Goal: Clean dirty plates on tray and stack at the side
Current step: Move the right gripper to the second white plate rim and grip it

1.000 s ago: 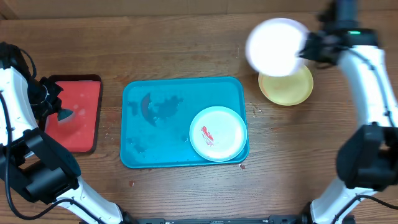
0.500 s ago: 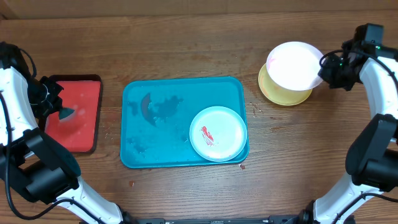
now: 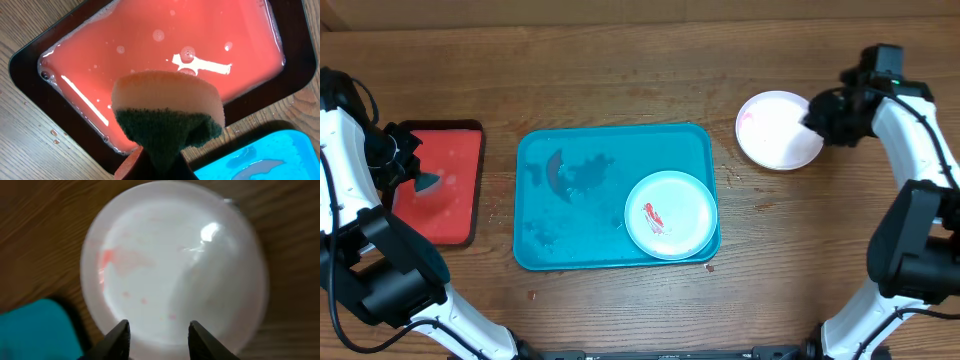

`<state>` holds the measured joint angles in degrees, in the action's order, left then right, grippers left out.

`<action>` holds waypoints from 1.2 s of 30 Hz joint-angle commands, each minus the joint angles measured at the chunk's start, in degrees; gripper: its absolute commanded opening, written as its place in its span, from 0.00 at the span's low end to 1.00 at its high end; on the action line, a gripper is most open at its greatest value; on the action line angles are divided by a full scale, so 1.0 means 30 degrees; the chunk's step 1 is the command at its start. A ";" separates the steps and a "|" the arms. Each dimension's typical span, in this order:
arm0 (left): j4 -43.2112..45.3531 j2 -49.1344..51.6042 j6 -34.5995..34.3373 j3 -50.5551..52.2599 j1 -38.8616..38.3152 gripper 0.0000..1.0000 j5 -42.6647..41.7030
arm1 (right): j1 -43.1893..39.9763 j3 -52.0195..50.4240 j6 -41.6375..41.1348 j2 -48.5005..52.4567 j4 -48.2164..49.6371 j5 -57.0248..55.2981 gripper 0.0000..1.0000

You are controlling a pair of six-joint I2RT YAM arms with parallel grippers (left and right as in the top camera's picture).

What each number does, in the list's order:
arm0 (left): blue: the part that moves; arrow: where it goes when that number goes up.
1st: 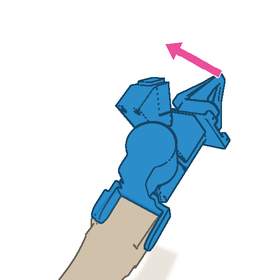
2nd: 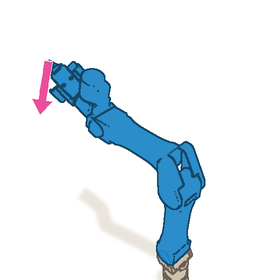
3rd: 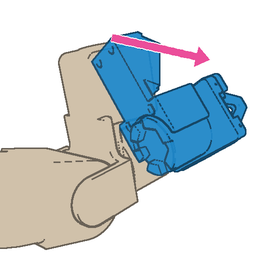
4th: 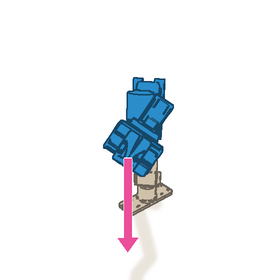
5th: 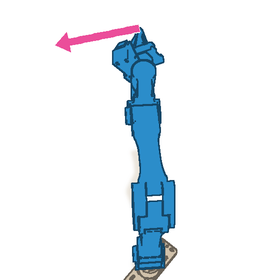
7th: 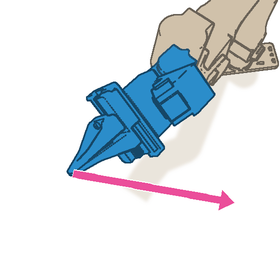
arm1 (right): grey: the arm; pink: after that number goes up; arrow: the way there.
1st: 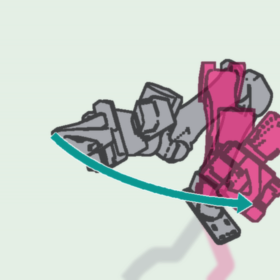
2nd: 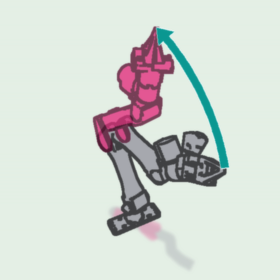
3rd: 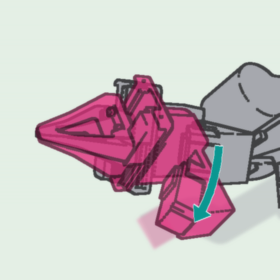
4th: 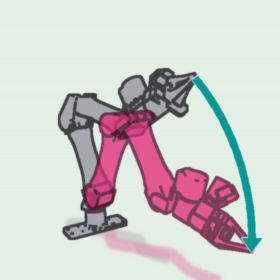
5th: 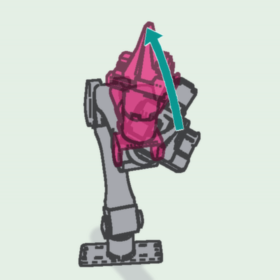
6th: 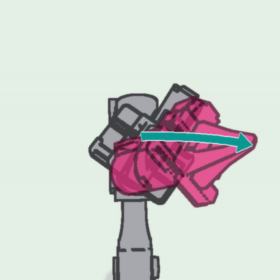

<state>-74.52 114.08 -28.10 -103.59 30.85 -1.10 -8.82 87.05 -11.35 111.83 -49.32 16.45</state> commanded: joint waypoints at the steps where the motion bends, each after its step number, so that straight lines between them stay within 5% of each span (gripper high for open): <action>1: 0.0073 -0.0423 0.0437 -0.0204 -0.0051 0.04 -0.0204 | 0.2120 -0.0124 0.4583 -0.0066 0.0153 0.3825 0.41; 5: 0.0073 -0.0423 0.0437 -0.0204 -0.0058 0.04 -0.0204 | 0.5034 -0.0277 0.8116 -0.0058 0.0204 0.2361 0.46; 15: 0.0073 -0.0423 0.0437 -0.0204 -0.0051 0.04 -0.0197 | 0.9530 -0.0772 1.1424 0.0692 0.0204 -0.2062 0.45; 36: 0.0357 -0.0423 0.0437 -0.0204 -0.0051 0.04 -0.0204 | 0.9923 -0.0780 1.2313 0.2397 -0.1741 -0.1596 0.38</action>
<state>-73.69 114.08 -28.10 -103.59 30.85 -1.15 21.04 84.93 25.15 118.80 -54.43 11.14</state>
